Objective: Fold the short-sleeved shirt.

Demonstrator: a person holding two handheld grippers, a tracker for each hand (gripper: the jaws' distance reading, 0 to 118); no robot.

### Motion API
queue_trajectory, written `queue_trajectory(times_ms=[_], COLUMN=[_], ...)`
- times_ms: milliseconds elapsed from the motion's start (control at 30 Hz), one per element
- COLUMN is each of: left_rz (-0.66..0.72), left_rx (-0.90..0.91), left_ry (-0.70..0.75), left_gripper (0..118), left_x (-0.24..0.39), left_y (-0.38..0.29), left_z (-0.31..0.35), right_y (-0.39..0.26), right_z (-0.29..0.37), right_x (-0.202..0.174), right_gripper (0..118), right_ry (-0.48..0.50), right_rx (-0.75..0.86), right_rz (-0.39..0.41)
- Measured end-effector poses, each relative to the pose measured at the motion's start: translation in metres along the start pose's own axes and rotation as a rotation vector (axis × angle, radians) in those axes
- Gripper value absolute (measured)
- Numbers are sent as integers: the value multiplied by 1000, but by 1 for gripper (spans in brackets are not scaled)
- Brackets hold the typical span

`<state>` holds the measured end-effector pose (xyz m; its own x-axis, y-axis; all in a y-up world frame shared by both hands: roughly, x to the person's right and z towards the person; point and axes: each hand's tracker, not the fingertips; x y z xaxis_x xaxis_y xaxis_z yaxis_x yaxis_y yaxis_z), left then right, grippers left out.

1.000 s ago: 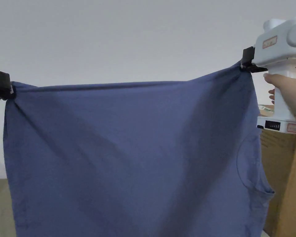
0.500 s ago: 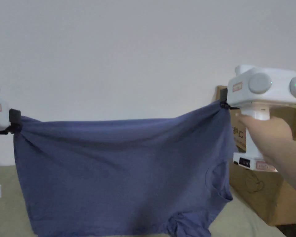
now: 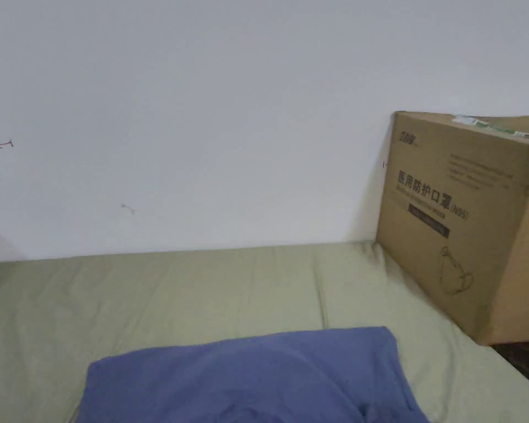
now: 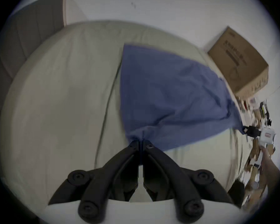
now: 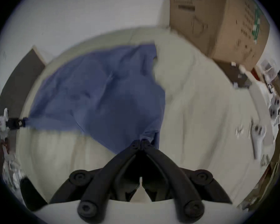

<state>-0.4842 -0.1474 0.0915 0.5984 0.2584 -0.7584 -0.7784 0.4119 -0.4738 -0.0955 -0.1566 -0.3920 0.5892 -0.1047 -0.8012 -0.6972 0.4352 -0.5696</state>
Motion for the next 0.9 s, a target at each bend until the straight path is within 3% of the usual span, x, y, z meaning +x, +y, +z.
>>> queue_trajectory(times_ms=[100,233,400,600,800,833,867,900], left_rz=[-35,-30,-50,24,3,-11,-15,-16], left_rx=[-65,-109,-160,-131,-125,-112,-101,-85], left_ry=[34,26,30,-9,-23,-26,-29,-31], left_gripper=[2,2,2,3,3,4,10,21], left_x=[5,-1,12,2,-2,-1,-3,-3], left_y=[-50,-90,-121,-130,-139,-141,-141,-142], left_z=[23,50,71,90,88,91,93,97], right_y=[-52,-99,-123,-127,-133,-134,-135,-136], right_z=[18,41,57,75,73,76,79,78], right_x=[17,22,19,19,13,11,10,11], right_gripper=[0,0,0,0,0,6,24,54], right_ry=[40,60,48,51,41,27,9,5], right_rx=[-69,-151,-172,-146,-133,-125,-119,-114], right_rz=[-14,32,61,-37,-35,-22,-11,-6])
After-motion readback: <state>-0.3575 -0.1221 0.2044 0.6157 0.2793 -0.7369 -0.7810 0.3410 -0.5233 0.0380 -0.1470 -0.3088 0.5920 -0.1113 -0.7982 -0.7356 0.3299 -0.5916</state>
